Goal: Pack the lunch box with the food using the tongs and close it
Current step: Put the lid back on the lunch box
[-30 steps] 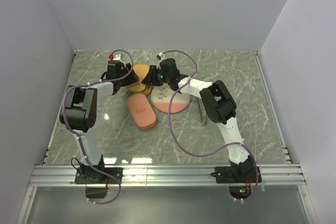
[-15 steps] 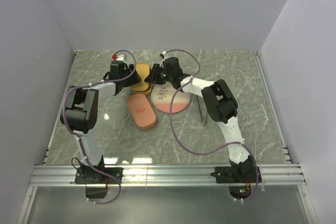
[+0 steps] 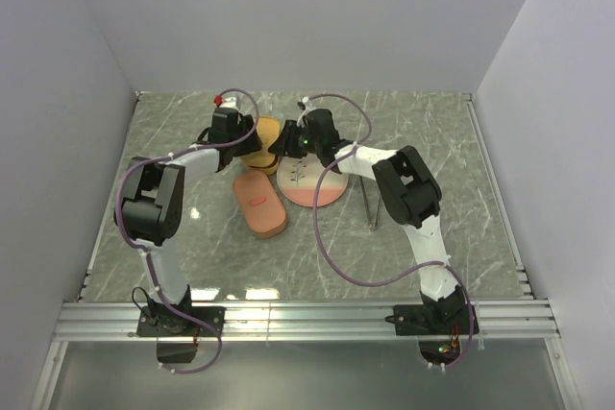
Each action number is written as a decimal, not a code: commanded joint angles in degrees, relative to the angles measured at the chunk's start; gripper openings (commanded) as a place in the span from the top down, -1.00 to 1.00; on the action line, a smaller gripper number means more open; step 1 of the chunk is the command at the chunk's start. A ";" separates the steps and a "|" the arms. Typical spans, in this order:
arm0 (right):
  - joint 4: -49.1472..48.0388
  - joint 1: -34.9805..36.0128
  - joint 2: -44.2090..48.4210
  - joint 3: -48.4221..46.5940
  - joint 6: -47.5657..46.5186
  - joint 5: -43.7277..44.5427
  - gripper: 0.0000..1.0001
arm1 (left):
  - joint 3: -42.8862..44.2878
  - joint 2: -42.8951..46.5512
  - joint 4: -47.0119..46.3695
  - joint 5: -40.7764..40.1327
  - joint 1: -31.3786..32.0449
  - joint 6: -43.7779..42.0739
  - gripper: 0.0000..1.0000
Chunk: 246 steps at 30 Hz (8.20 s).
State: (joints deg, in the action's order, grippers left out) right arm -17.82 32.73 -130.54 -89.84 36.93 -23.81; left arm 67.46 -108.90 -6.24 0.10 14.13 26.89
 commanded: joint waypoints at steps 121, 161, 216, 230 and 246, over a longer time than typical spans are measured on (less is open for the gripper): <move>13.87 4.71 5.73 -0.42 -14.34 15.37 0.81 | 4.61 -1.05 3.96 -21.37 3.01 -3.43 -0.23; 10.00 6.12 8.90 1.69 -14.78 3.07 0.77 | -0.58 5.63 -3.08 -20.05 4.50 -3.78 -0.25; 1.30 4.10 19.96 7.82 -21.36 -1.60 0.16 | -13.58 21.00 -16.79 -23.12 4.85 -3.87 -0.32; -1.86 -2.40 56.60 42.54 -24.98 29.42 -0.05 | -24.30 40.78 -16.00 -29.54 4.94 -2.29 -0.96; -7.05 -16.03 82.38 65.94 -15.83 38.05 -0.26 | -29.58 50.98 -16.26 -27.70 4.94 -1.49 -0.98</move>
State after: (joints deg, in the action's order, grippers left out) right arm -21.56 17.06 -48.56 -23.33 19.73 13.10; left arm 37.58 -57.78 -21.37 -28.71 18.85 25.23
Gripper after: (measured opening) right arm 0.628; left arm 0.992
